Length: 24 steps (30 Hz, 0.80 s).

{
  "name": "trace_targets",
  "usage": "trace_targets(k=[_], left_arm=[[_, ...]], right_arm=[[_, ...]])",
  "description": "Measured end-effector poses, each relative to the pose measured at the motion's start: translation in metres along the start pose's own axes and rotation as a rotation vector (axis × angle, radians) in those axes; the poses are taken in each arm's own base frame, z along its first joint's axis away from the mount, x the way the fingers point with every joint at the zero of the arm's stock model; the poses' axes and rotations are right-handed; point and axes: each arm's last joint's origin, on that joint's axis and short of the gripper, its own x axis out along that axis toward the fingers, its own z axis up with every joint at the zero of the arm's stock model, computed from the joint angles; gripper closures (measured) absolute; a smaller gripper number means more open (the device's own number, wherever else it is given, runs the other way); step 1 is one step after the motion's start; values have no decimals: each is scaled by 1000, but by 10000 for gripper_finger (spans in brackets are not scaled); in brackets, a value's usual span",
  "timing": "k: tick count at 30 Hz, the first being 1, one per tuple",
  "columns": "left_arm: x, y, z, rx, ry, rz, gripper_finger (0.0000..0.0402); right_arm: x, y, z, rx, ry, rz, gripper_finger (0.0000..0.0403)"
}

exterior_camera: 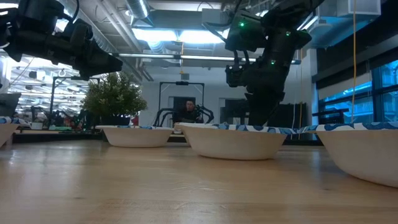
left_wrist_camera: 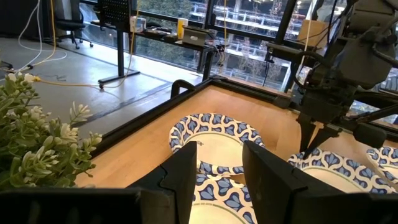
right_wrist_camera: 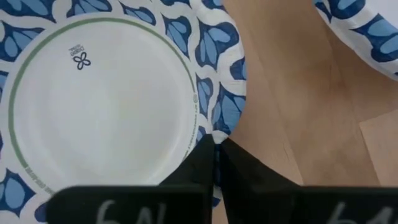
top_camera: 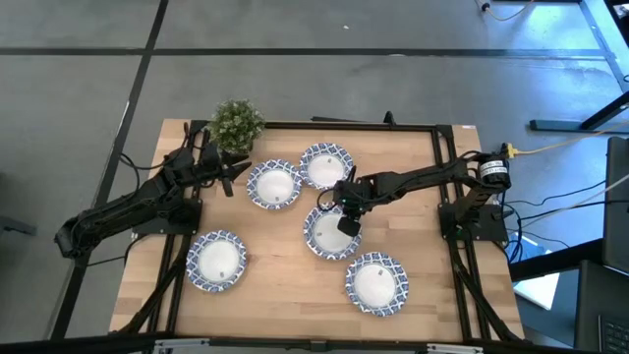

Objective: Nest bowls inside each other
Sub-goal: Stack the white bowl on the other white bowl

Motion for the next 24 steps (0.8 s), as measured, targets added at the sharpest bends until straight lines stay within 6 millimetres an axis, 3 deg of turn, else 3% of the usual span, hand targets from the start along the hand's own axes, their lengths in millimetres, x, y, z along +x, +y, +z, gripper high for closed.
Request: trace_targets(k=[11,24], left_arm=[[0,0,0,0,0,0,278],[0,0,0,-1,0,0,278]], right_arm=[[-32,3,34,-75,-51,-4,388],[-72,-39,78,-108,-152,-113,388]])
